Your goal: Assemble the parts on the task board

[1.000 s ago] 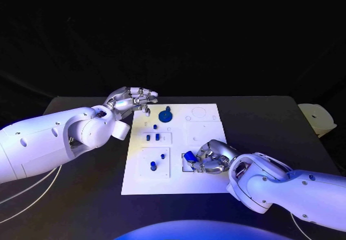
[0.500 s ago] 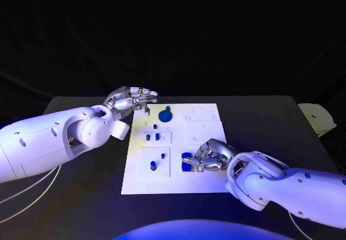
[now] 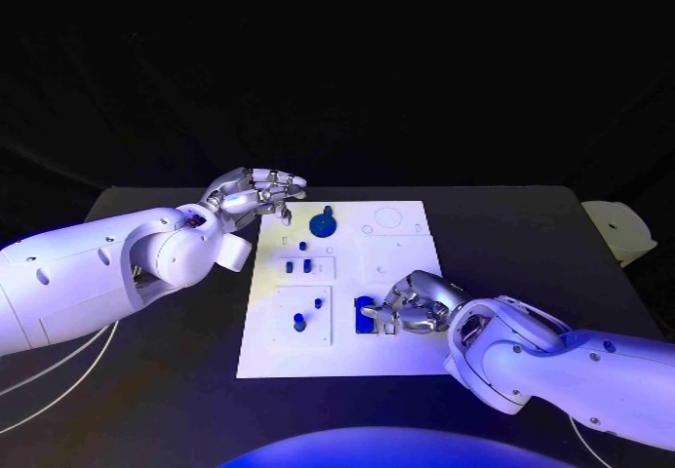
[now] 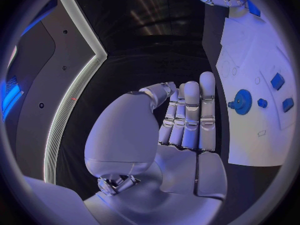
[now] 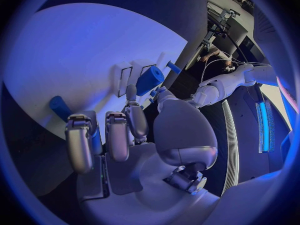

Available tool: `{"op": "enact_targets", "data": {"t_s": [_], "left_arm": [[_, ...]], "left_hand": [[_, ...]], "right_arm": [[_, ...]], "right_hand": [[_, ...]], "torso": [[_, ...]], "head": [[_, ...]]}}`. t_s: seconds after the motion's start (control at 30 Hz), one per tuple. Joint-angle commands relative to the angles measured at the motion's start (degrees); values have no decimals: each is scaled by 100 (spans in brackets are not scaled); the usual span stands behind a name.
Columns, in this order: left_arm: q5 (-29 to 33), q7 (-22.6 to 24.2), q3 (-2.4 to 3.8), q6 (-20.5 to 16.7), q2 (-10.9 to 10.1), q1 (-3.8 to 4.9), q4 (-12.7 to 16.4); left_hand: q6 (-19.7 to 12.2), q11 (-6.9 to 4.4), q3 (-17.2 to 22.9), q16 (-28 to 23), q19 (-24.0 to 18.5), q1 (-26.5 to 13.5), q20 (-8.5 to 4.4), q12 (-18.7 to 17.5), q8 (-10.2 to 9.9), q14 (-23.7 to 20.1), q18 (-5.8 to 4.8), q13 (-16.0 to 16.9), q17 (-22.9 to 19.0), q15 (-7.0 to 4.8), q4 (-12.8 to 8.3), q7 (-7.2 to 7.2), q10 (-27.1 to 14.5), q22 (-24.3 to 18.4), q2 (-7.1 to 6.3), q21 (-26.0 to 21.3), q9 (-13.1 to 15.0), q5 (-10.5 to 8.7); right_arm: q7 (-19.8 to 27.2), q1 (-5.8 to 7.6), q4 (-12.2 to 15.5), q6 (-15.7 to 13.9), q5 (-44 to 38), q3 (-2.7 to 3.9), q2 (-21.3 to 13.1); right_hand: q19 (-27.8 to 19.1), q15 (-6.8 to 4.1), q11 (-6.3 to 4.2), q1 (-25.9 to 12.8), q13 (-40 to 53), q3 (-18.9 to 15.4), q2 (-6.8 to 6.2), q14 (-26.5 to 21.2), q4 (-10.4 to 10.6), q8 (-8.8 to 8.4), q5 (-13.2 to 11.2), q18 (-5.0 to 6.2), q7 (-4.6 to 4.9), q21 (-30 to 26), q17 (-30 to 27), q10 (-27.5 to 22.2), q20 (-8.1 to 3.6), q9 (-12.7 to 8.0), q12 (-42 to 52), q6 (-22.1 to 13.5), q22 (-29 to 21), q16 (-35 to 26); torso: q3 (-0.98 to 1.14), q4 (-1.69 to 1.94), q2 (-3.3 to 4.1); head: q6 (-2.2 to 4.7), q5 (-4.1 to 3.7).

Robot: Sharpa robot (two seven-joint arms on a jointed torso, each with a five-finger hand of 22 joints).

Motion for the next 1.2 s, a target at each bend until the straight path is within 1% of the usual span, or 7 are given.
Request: {"op": "enact_targets", "data": {"t_s": [0.03,0.07,0.33,0.53,1.0,1.1,1.2], "left_arm": [[-3,45,3,56,4,5,14],[-3,45,3,54,1,5,14],[-3,41,3,52,-2,5,14],[-3,38,3,49,7,5,12],[-3,27,3,38,3,5,12],[-3,26,3,38,2,5,13],[-3,25,3,34,-2,5,14]], "left_hand": [[-53,-6,44,24,20,1,23,29,40,-51,40,3,-9,3,2,-6,-30,-5,50,-29,9,31],[-53,-6,44,24,20,1,23,29,40,-51,40,3,-9,3,2,-6,-30,-5,50,-29,9,31],[-53,-6,44,24,20,1,23,29,40,-51,40,3,-9,3,2,-6,-30,-5,50,-29,9,31],[-53,-6,44,24,20,1,23,29,40,-51,40,3,-9,3,2,-6,-30,-5,50,-29,9,31],[-60,-1,60,29,20,-27,26,45,48,-51,38,-1,-18,8,24,-1,-42,-4,73,-30,10,35],[-60,-1,60,29,20,-27,26,45,48,-51,38,-1,-18,8,24,-1,-42,-4,73,-30,10,35],[-63,1,63,30,19,-34,27,47,49,-51,38,-2,-20,9,31,0,-46,-5,78,-31,9,35]], "right_arm": [[245,-12,93,-31,-139,-1,-66],[311,-18,144,-15,-138,-1,-106],[428,-60,298,62,-148,-1,-173],[365,-69,254,107,-222,-1,-120],[228,-87,99,214,-642,-1,-66],[216,-89,95,271,-732,-1,-81],[208,-91,99,319,-793,-1,-99]], "right_hand": [[599,-5,-21,287,440,-52,5,465,-3,25,177,-39,-9,25,848,45,-4,5,67,-34,1507,2],[599,-11,-29,463,470,-70,21,468,-8,35,310,-39,-17,25,862,69,-10,0,110,-26,1507,8],[599,-23,-44,698,537,-91,41,472,-13,56,353,-39,-34,25,877,125,-19,-7,213,4,1507,15],[599,-27,-49,734,557,-90,82,474,0,64,355,-39,-39,25,886,143,-23,-10,245,19,1507,20],[599,-60,-87,1118,643,-23,249,477,-27,80,422,-39,-80,25,902,214,-51,-44,371,66,1507,27],[599,-71,-99,1357,657,53,266,479,-35,75,125,-39,-91,25,913,221,-64,-69,380,74,1507,32],[599,-75,-104,1489,663,91,227,482,-51,72,84,-39,-98,25,925,223,-68,-84,384,77,1507,38]], "torso": [[4,-3,0],[5,-4,2],[8,-17,1],[-1,6,-2],[-6,-3,-1],[-3,-1,0],[-1,-4,2]], "head": [[18,3],[16,4],[6,-1],[12,-35],[-2,-17],[-8,-18],[-12,-15]]}}
